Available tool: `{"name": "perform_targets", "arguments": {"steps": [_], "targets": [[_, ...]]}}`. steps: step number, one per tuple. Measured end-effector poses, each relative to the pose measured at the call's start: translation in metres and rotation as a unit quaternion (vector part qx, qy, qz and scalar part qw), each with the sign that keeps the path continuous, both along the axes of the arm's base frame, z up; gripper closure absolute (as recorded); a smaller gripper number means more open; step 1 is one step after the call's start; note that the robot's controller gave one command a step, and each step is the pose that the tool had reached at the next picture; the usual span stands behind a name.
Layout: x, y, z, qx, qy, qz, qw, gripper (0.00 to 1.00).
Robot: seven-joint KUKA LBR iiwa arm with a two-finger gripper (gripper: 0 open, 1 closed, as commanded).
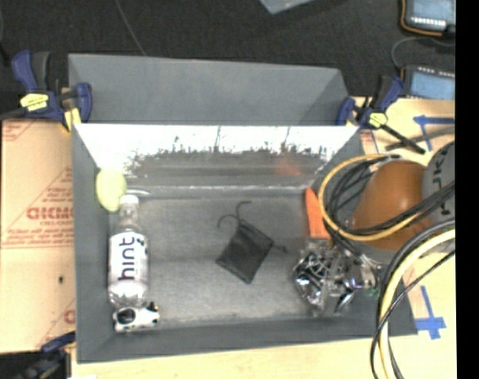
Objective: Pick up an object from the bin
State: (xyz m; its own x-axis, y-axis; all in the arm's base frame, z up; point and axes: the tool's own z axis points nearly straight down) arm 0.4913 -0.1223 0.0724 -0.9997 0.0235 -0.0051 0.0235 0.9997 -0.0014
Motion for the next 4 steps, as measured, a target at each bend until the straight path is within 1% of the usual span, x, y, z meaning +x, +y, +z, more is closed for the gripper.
{"name": "perform_targets", "arguments": {"steps": [1, 2, 3, 4], "targets": [[0.003, -0.022, 0.000, 0.000, 0.0002, 0.002, 1.0000, 0.00], [0.000, -0.031, -0.002, -0.001, -0.0007, 0.011, 0.9999, 1.00], [0.000, -0.031, -0.002, -0.001, -0.0007, 0.012, 0.9999, 1.00], [-0.005, -0.028, 0.019, 0.001, 0.0041, 0.012, 0.9999, 1.00]]}}
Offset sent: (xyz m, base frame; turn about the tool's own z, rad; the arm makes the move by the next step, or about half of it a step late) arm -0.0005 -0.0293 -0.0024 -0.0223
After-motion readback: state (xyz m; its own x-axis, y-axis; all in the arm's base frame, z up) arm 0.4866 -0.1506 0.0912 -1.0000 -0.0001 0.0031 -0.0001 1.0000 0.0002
